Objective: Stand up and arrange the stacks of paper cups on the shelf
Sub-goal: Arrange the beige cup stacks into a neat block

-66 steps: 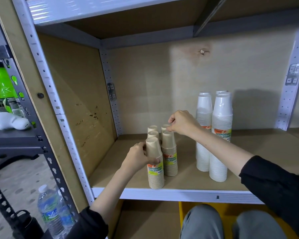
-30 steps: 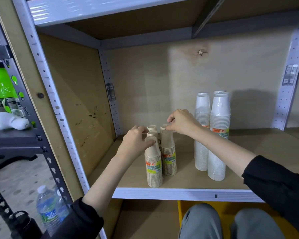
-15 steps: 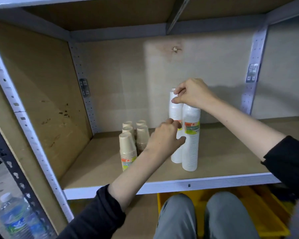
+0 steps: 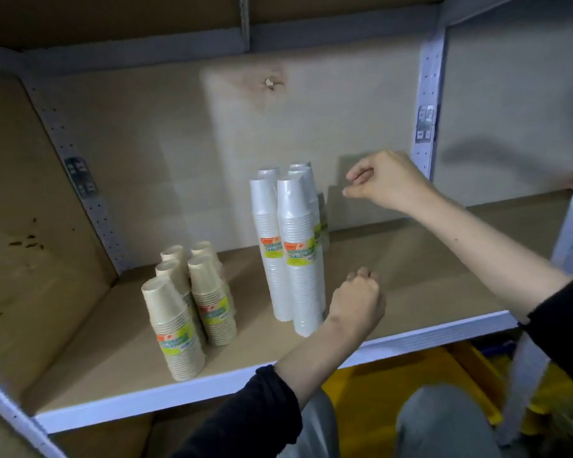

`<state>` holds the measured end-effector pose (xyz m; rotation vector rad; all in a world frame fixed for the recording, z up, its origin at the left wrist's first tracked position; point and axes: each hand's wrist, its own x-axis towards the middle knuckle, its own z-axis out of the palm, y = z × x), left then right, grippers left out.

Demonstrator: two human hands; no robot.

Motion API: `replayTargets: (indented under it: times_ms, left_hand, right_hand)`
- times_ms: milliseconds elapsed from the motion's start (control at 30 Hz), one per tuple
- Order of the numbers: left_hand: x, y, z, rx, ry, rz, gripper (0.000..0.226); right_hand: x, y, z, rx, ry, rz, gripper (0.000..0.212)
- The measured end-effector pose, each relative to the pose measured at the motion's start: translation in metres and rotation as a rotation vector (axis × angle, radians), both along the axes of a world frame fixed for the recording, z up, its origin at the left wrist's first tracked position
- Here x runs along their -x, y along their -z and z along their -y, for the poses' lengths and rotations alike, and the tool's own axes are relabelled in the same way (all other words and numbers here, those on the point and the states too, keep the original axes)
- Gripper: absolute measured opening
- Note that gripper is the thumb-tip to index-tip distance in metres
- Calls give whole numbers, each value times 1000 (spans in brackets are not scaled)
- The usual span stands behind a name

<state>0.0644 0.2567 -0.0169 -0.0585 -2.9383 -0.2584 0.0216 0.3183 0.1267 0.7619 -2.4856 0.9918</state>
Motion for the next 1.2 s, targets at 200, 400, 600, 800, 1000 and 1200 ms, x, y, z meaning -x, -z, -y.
replayTargets:
  times_ms: [200,400,600,800,1000,1200]
  left_hand:
    - [62,39,-11,-7,-90,158,35]
    - [118,70,-14,-35,-164,218,40]
    - [153,82,-12,-214,-248,158,41]
    - [161,88,-11,-272,-288,153,41]
    - [163,91,-11,-249,-283,134,42]
    - [164,92,-11,-273,-290,125,40]
  right_hand:
    - [50,29,-21,-24,13,112,30]
    - [98,57,-44,-55,58,202,28]
    - [140,81,-52,-81,80,250,31]
    - [186,103,-17,-36,10,313,38]
    - [220,108,41,109,-138,432,61]
    - [242,109,81,132,-240,404,79]
